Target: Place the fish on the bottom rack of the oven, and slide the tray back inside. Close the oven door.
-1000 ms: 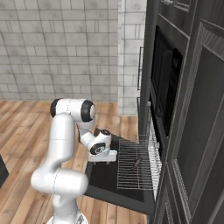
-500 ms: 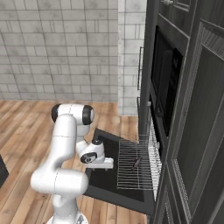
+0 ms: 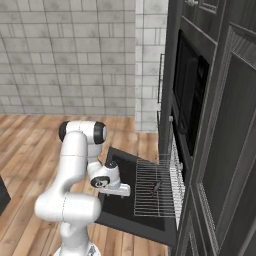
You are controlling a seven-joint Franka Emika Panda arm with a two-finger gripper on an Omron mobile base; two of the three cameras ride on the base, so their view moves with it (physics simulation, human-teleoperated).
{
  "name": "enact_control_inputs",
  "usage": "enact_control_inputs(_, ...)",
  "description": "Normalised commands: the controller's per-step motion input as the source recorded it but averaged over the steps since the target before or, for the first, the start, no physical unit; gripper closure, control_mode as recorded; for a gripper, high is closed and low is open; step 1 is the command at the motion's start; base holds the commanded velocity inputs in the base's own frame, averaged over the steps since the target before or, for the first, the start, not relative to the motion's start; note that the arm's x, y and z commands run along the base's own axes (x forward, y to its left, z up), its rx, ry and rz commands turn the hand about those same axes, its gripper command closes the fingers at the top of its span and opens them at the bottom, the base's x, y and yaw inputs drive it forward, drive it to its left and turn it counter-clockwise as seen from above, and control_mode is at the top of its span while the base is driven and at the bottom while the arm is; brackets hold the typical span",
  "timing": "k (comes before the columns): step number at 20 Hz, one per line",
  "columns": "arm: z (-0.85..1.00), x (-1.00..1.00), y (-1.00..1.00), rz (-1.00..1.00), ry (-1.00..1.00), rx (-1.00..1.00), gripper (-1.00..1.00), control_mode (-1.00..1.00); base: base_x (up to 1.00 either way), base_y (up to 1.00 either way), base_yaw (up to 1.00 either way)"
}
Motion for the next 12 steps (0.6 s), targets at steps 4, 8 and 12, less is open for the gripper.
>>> enact_control_inputs(4, 0.0, 0.91, 0.0, -0.26, 0.15, -0.05, -1.0, -1.0, 0.0, 0.0, 0.0)
enact_control_inputs(8, -0.01, 0.87, 0.0, -0.26, 0.14, -0.06, -1.0, -1.0, 0.0, 0.0, 0.0)
enact_control_inputs(12, -0.02, 0.83, 0.0, -0.27, 0.12, -0.08, -1.0, -1.0, 0.0, 0.0, 0.0)
